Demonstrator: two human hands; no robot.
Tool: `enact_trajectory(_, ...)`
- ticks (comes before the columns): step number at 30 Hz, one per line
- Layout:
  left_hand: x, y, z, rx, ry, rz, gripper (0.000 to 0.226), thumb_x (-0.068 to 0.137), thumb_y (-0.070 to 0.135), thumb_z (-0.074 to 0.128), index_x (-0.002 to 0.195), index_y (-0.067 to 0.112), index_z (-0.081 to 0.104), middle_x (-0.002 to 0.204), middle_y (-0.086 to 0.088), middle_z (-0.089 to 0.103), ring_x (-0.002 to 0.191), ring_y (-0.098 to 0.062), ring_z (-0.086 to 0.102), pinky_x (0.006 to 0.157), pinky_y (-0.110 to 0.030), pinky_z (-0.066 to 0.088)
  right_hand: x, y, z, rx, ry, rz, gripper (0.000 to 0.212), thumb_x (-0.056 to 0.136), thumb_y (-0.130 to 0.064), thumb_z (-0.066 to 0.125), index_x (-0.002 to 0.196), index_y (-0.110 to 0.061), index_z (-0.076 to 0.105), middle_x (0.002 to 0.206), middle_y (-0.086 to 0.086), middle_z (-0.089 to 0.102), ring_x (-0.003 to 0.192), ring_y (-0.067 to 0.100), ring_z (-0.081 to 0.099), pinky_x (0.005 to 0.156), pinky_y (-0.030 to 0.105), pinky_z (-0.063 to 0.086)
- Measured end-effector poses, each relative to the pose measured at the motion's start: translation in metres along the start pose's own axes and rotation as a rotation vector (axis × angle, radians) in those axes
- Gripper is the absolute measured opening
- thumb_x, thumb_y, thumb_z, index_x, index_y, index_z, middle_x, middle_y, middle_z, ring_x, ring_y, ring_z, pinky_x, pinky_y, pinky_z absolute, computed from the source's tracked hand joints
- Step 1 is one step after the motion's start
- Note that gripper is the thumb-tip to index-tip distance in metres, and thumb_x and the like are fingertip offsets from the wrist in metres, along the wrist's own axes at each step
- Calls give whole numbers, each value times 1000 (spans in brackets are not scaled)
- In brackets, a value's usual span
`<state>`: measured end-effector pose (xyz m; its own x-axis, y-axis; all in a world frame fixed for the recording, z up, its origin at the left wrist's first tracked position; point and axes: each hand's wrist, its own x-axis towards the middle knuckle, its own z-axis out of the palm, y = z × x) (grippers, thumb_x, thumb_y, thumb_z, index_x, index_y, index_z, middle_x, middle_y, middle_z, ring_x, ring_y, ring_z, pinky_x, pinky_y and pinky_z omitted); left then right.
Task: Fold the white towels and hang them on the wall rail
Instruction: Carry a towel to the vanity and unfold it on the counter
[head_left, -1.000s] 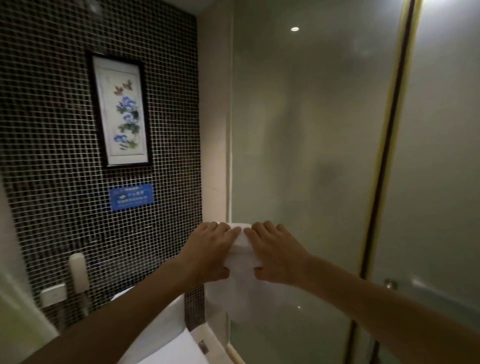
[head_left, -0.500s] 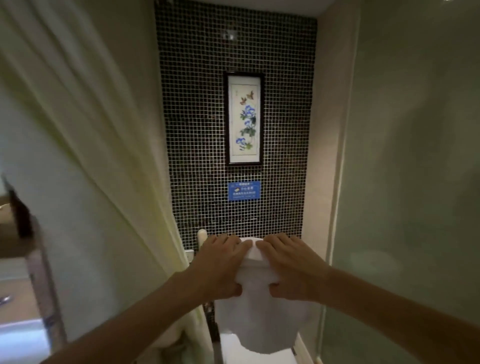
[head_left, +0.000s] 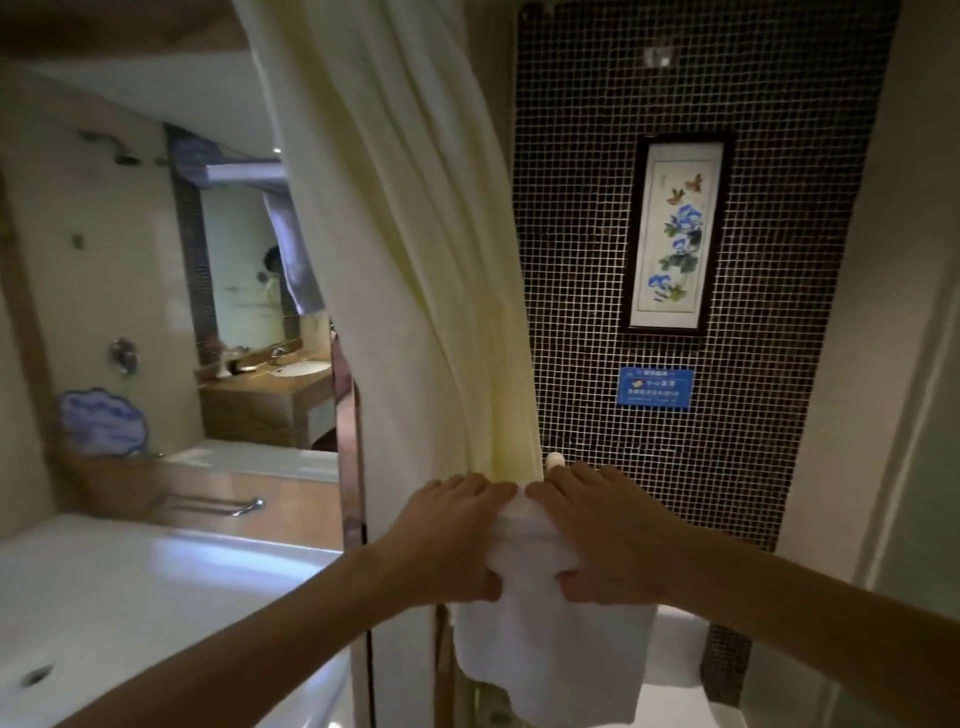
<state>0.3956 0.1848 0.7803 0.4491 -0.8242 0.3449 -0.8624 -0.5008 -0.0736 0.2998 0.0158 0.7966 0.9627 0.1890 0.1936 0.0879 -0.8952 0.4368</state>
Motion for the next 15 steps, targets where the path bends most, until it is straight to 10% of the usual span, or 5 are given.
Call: enact_trajectory(15, -77, -11, -27, -116, -14, -433, 94, 48, 52, 72, 136, 45, 38, 122, 24, 52, 111, 2, 50, 87, -6, 35, 43, -22, -42, 291, 36, -449, 72, 67, -50, 70, 125, -20, 41, 116, -1, 47, 102, 22, 47, 86, 39, 46)
